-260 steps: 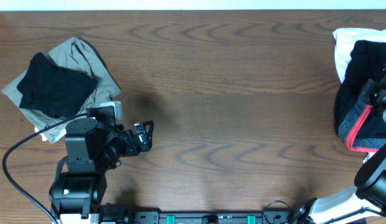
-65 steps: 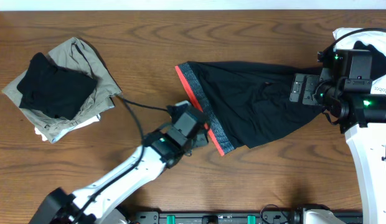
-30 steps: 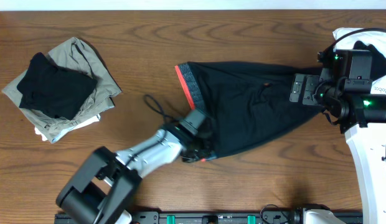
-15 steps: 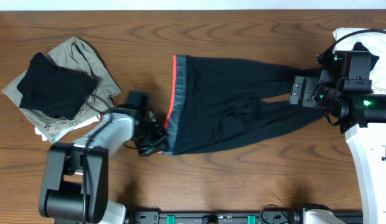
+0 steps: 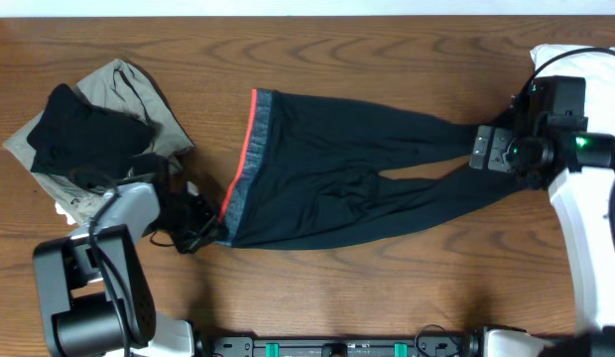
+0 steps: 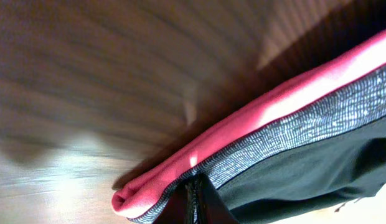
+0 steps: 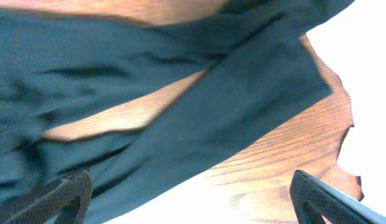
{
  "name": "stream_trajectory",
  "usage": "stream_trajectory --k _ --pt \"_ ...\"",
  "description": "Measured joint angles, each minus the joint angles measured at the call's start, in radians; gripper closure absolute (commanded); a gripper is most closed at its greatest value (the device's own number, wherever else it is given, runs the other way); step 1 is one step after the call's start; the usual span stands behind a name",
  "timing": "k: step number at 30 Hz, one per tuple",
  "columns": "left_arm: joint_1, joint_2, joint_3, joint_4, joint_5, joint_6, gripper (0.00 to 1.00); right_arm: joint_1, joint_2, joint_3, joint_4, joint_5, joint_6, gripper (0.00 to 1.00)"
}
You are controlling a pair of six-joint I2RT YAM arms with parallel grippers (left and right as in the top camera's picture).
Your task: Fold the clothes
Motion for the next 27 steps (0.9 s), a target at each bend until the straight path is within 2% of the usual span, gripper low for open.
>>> stream_trajectory --k 7,16,21,27 --pt "0.053 0.000 -0.001 -0.016 -0.004 0.046 0.94 -0.052 0.166 0.000 0.179 -0.018 0.002 0.01" --pt "0.053 0.000 -0.001 -0.016 -0.005 0.063 0.94 -0.055 0.414 0.001 0.423 -0.027 0.035 0.10" --pt "0.053 0.000 -0.001 -0.016 -0.005 0.064 0.94 -0.064 0.497 0.001 0.475 -0.026 0.088 0.13" --pt "0.053 0.000 -0.001 -0.016 -0.005 0.064 0.94 -0.084 0.504 0.001 0.476 0.017 0.124 0.13"
